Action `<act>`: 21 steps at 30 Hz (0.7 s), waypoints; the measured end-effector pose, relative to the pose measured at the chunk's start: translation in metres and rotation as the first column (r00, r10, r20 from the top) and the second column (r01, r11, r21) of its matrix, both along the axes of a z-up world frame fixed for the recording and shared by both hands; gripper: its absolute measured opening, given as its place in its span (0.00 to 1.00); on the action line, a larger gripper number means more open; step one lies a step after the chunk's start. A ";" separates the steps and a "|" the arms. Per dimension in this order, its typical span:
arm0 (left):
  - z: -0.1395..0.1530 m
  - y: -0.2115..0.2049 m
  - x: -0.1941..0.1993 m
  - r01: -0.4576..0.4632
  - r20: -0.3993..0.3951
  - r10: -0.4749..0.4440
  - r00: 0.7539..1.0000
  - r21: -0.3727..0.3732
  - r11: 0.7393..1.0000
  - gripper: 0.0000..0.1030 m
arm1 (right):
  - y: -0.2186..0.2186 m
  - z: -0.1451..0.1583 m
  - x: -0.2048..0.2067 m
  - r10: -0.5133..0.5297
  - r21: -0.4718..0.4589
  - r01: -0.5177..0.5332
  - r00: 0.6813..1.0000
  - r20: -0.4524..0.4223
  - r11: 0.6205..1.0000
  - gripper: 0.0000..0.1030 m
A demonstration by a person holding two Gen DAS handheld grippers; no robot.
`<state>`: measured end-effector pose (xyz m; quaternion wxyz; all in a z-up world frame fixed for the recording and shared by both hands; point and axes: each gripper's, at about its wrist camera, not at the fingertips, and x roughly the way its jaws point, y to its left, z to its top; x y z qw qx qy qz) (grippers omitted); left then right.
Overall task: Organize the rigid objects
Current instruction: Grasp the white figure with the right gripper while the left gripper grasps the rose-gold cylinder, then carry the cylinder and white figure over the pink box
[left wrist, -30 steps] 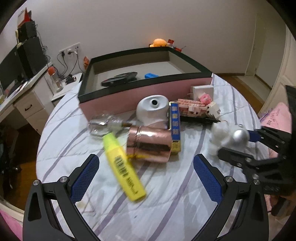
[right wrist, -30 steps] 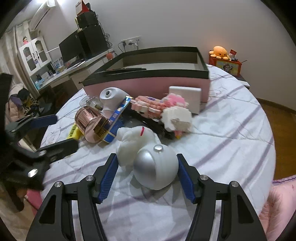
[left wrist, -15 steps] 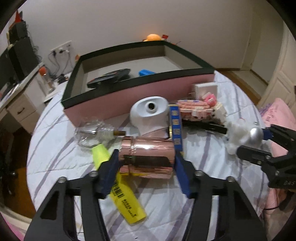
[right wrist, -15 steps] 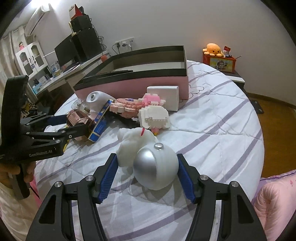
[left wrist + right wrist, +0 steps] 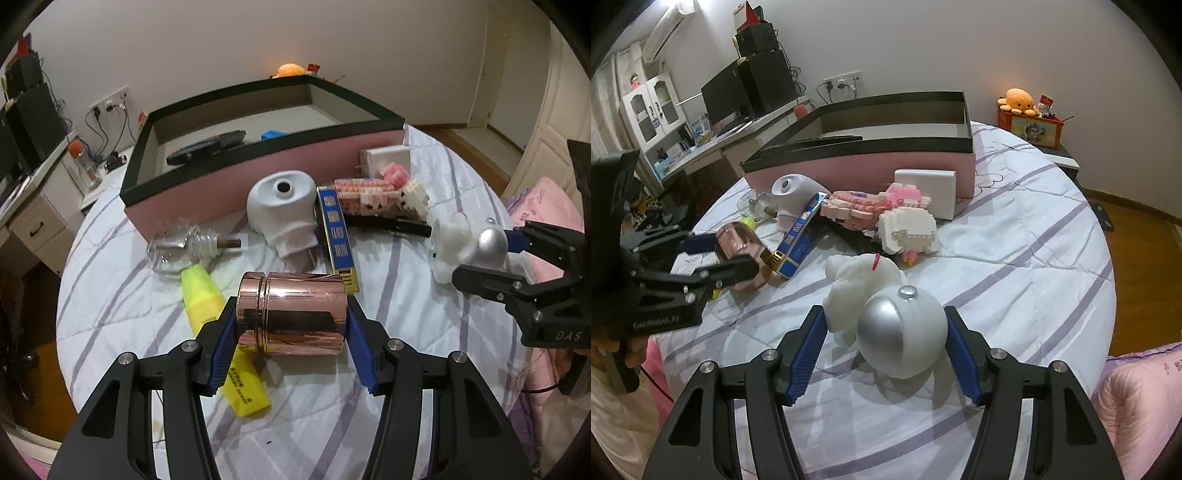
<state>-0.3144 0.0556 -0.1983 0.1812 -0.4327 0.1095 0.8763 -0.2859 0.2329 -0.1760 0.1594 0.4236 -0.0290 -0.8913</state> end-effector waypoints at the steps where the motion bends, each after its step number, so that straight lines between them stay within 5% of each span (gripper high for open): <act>1: -0.001 0.000 -0.002 -0.006 0.005 0.006 1.000 0.001 1.000 0.54 | 0.000 -0.001 -0.001 0.000 -0.005 0.000 1.000 0.001 1.000 0.63; 10: -0.008 0.001 -0.008 -0.018 0.014 0.017 1.000 0.019 1.000 0.53 | -0.002 -0.002 -0.006 -0.027 -0.040 0.026 0.999 -0.021 0.999 0.63; 21: 0.020 -0.010 0.013 0.000 -0.041 0.004 0.999 0.088 0.996 0.53 | -0.009 0.023 0.001 -0.020 -0.042 0.016 0.995 -0.094 0.999 0.61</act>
